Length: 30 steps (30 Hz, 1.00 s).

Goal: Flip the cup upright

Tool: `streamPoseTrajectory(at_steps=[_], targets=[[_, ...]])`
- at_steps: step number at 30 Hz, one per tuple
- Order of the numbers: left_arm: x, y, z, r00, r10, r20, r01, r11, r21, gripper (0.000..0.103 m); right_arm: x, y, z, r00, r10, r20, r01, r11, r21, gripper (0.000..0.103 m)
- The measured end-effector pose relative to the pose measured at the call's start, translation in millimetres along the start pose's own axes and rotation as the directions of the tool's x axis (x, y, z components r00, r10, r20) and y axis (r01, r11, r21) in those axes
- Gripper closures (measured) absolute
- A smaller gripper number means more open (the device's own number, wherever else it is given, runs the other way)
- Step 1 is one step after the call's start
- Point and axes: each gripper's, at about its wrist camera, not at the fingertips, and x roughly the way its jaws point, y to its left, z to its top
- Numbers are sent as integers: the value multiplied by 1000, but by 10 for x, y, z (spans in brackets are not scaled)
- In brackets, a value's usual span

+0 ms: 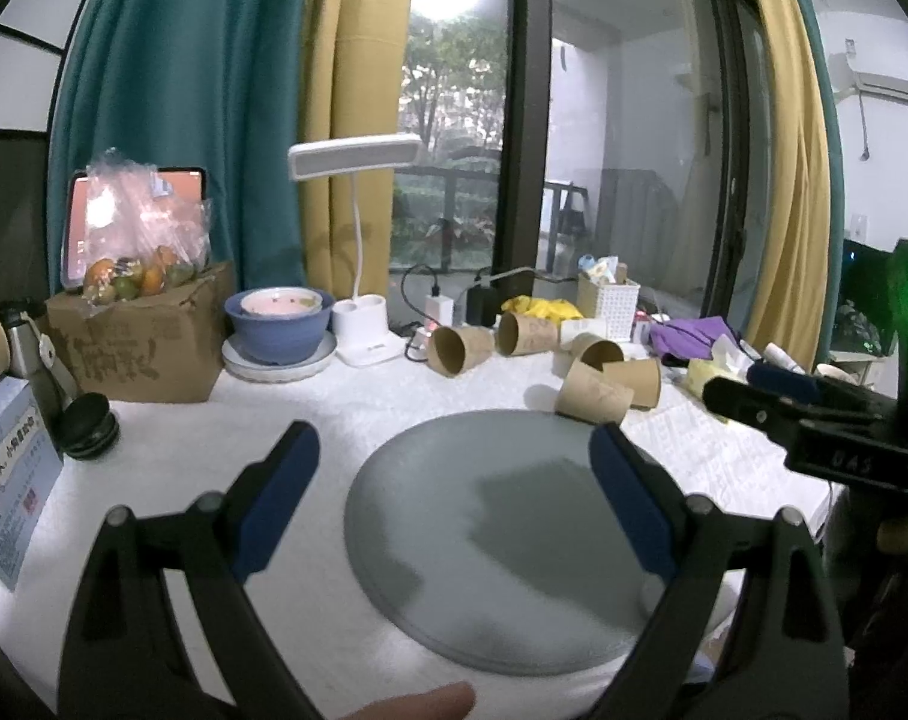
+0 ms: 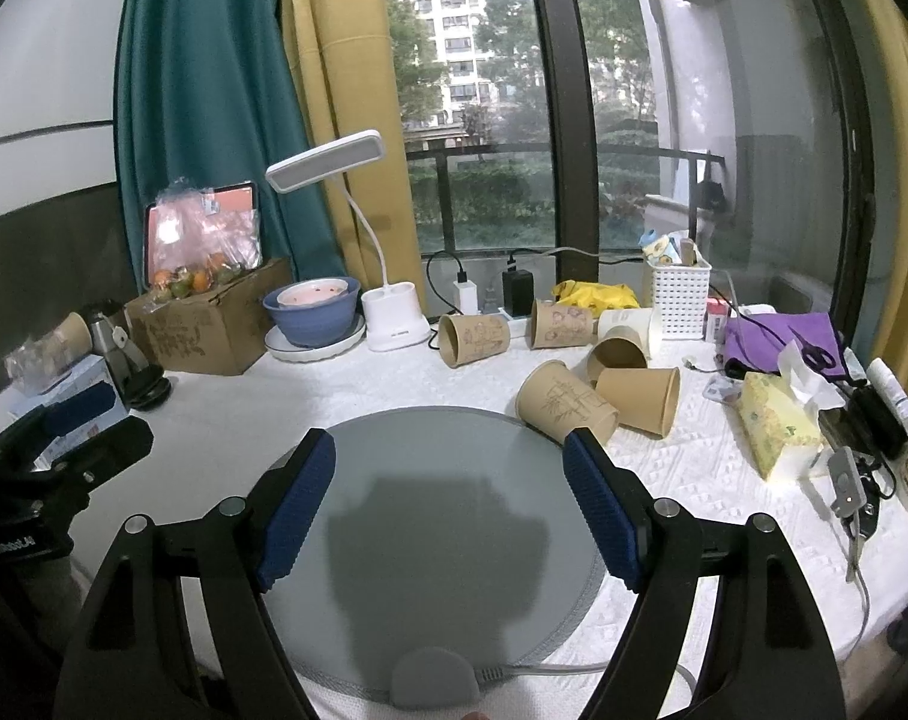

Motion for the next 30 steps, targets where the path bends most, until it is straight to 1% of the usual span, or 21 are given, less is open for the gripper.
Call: streamPoseTrajectory(at_steps=[18,23,27,30], targets=[[52,-44,-34,1000,-26,1,26,1000,13,10,5,-9,2,1000,0,0,0,1000,3,22],[84,-59,1,999,-33,2,33,999,24,10,23,-22,6,1000,0,-2,0,1000,6,22],[178,-55,25,999,-35,-14,35,999,42,10,101,-46,28,1000,-2,-15,2,1000,13,22],[337,-40,51,998,-33,-46,35,998,61,10,196,-91,38,999,-9,-37,10,1000,27,22]])
